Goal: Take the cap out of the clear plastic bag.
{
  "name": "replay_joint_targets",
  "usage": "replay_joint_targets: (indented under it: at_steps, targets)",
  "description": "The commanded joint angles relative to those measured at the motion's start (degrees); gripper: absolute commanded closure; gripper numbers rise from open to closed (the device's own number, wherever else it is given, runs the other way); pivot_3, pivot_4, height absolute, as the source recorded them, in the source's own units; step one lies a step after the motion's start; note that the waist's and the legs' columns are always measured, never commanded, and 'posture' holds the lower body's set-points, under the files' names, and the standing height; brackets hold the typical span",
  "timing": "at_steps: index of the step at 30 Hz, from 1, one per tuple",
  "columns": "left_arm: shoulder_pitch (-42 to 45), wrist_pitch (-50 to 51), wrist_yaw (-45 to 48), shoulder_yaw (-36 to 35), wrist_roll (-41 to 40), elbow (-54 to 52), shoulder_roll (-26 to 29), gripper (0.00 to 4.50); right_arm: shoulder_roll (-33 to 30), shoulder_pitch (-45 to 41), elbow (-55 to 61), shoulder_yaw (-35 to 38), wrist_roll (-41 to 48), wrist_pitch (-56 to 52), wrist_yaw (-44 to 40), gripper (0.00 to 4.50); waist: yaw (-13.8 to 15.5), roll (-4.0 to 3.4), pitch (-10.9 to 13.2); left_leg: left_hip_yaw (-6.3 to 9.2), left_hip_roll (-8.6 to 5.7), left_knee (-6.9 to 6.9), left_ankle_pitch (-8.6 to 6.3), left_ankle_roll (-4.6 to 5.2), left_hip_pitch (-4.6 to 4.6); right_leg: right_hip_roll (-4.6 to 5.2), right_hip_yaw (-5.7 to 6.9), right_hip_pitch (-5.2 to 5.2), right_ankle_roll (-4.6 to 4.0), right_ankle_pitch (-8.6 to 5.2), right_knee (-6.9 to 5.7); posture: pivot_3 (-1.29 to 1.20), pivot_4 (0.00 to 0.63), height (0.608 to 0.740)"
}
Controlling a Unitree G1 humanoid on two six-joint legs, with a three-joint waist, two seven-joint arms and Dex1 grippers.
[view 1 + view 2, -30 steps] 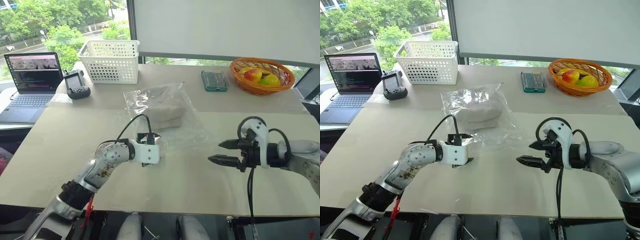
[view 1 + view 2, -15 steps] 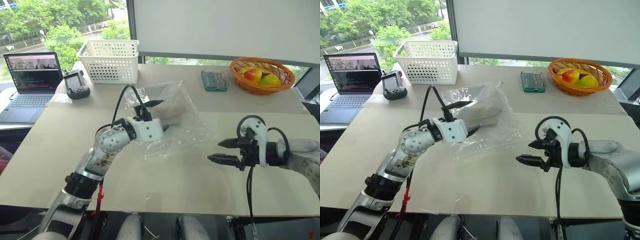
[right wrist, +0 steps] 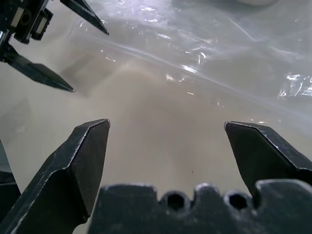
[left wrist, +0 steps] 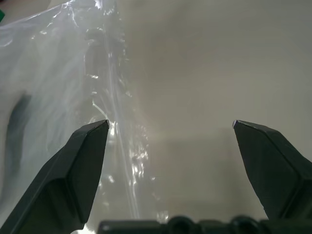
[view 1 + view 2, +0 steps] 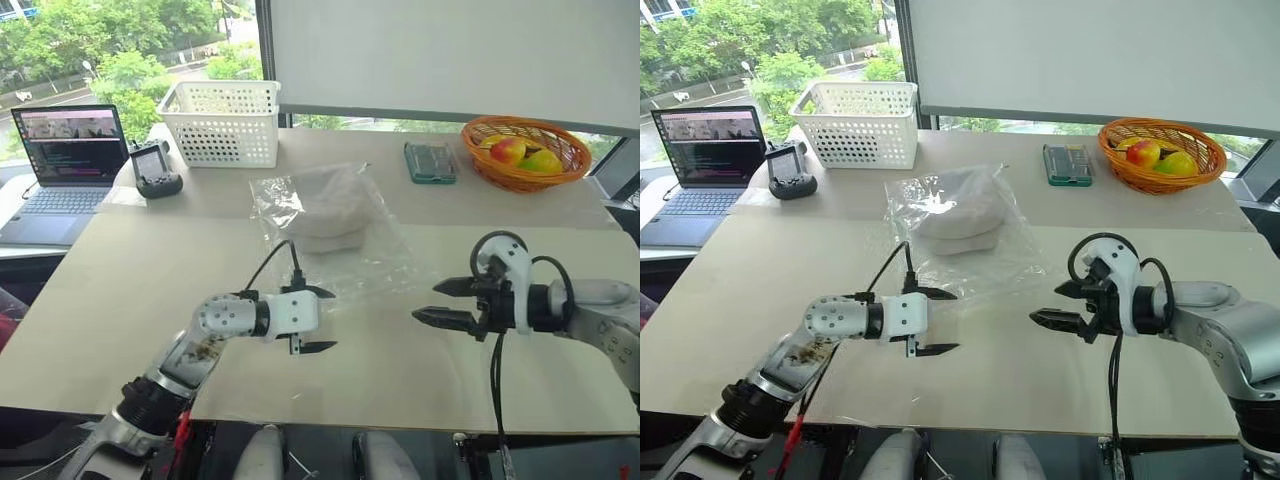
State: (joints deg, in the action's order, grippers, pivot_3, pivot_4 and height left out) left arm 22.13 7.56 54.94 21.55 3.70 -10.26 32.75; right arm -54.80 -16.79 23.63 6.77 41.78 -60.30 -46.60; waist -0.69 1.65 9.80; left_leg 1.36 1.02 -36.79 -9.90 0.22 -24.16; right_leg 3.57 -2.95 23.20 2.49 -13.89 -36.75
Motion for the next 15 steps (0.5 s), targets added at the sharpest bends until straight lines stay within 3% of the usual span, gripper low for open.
replay_joint_targets:
  at_steps: [1,15]
  targets:
    - [1.3,-4.0,-3.2,0.2,4.7,1.1,0.6,0.12,-0.2,0.5,2.1,2.4,0.4,0.5,0.6,0.00,0.0,0.00,0.0,0.00,0.00,0.00,0.00,0.00,-0.02,0.00,0.00,0.02,0.00,0.00,0.00,0.00,0.150,0.740]
    - [6.9,-16.1,-22.8,-3.0,20.9,10.9,0.4,0.12,0.0,-0.6,1.3,1.5,0.1,0.8,0.8,0.00,0.0,0.00,0.0,0.00,0.00,0.00,0.00,0.00,-0.02,0.00,-0.02,0.03,0.00,0.01,-0.01,0.00,0.150,0.740]
